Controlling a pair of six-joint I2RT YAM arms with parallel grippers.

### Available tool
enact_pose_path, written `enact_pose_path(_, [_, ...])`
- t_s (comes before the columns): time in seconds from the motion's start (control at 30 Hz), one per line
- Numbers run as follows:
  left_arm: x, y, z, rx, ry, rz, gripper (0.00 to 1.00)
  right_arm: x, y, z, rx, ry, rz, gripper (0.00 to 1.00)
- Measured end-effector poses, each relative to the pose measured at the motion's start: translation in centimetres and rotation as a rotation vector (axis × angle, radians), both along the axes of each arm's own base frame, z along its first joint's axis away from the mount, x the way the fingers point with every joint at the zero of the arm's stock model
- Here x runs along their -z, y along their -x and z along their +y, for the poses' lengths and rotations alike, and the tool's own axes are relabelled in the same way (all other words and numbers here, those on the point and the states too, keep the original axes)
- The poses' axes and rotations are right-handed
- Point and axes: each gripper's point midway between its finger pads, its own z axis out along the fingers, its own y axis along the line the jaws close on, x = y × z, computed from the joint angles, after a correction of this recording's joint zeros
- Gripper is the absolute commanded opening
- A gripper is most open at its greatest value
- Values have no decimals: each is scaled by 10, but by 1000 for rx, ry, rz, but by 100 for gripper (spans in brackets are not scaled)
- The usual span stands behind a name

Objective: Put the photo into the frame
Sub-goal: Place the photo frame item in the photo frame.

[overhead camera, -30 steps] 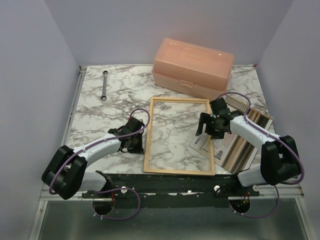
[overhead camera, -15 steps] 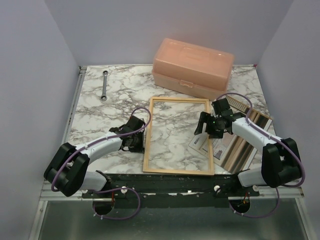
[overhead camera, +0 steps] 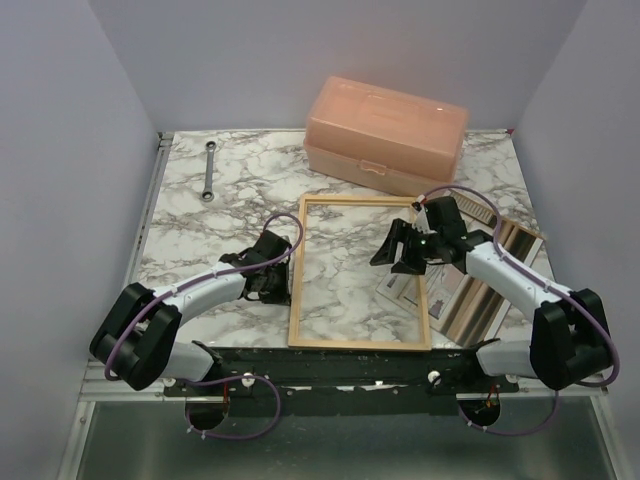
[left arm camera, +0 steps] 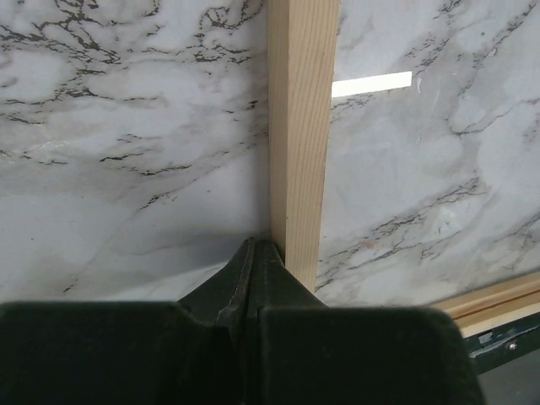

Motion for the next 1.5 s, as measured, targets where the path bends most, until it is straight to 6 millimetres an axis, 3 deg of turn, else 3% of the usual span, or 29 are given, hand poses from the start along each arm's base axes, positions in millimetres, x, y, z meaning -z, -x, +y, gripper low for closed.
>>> enact_pose_path(0.17, [0, 0, 0, 0, 0, 0, 0, -23, -1, 10, -11, -79, -46, 73])
enact_pose_path(0.3, [0, 0, 0, 0, 0, 0, 0, -24, -6, 4, 16, -48, -58, 73])
enact_pose_path(0.7, [-1, 0, 1, 1, -12, -6, 0, 33, -12, -77, 215, 380, 39, 72])
enact_pose_path(0.83, [-1, 1, 2, 2, -16, -5, 0, 45, -12, -92, 249, 453, 67, 70])
enact_pose_path(0.87, [-1, 1, 3, 2, -17, -5, 0, 48, -12, -94, 252, 464, 74, 67])
enact_pose_path(0.97, [-1, 1, 3, 1, -18, -5, 0, 61, -7, -96, 248, 482, 110, 45])
enact_pose_path(1.17, [-1, 4, 6, 0, -32, 0, 0, 65, -9, -92, 241, 452, 109, 28])
enact_pose_path(1.27, [-1, 5, 9, -3, -44, 0, 0, 61, -9, -90, 240, 436, 91, 24])
enact_pose_path(1.4, [-3, 5, 12, -5, -56, -6, 12, 52, -10, -86, 225, 406, 59, 20])
enact_pose_path(1.5, [-3, 7, 18, -7, -76, -9, 34, 51, -9, -82, 202, 381, 51, 13])
